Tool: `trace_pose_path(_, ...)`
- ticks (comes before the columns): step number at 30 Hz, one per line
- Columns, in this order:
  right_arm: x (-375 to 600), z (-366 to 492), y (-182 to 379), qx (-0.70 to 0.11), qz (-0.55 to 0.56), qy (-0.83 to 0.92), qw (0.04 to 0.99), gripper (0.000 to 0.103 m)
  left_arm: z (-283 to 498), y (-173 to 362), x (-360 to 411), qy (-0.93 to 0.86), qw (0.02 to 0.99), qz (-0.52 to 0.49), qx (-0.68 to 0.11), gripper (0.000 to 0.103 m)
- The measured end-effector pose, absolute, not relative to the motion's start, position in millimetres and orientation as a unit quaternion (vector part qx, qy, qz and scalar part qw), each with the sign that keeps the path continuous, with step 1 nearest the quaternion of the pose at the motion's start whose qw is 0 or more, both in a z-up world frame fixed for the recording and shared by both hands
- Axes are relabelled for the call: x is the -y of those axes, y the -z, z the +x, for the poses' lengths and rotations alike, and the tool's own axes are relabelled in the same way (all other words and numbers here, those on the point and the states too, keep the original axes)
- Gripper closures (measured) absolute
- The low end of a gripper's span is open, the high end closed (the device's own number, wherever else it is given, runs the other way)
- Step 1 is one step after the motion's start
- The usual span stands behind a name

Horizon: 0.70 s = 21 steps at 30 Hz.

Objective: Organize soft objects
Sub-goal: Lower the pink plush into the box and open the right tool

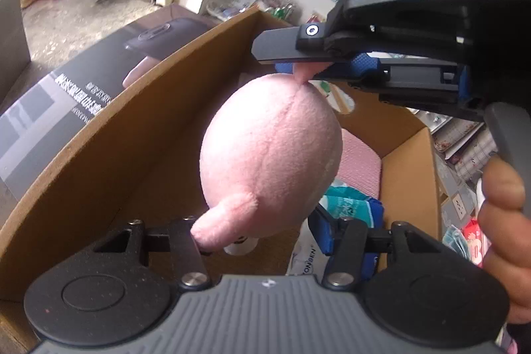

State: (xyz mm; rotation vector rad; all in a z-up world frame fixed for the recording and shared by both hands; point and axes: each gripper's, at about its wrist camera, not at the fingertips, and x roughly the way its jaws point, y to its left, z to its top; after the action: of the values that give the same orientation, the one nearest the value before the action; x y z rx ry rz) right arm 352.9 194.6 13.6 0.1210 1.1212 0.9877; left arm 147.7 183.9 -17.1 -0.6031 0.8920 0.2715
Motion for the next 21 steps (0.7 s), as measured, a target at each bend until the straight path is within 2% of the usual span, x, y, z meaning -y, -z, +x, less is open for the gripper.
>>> trace_pose_path(7,-232.1,371.1,33.6,-0.538,0.054,-0.446,0.713,0.088,143.2,25.7,-201.7,-0.153,0.830,-0.300,-0.445,0.046)
trace_pose_path(16,-248.3,374.2,27.1,-0.522,0.009,-0.433,0.734,0.088,152.2,33.1,-207.1,-0.151,0.821,-0.316,-0.451,0.045)
trace_pose_path(21,-252.7,373.3,32.6,-0.510,-0.036,-0.412,0.754,0.086,151.9,41.9,-221.1,-0.143,0.817,-0.328,-0.453,0.039)
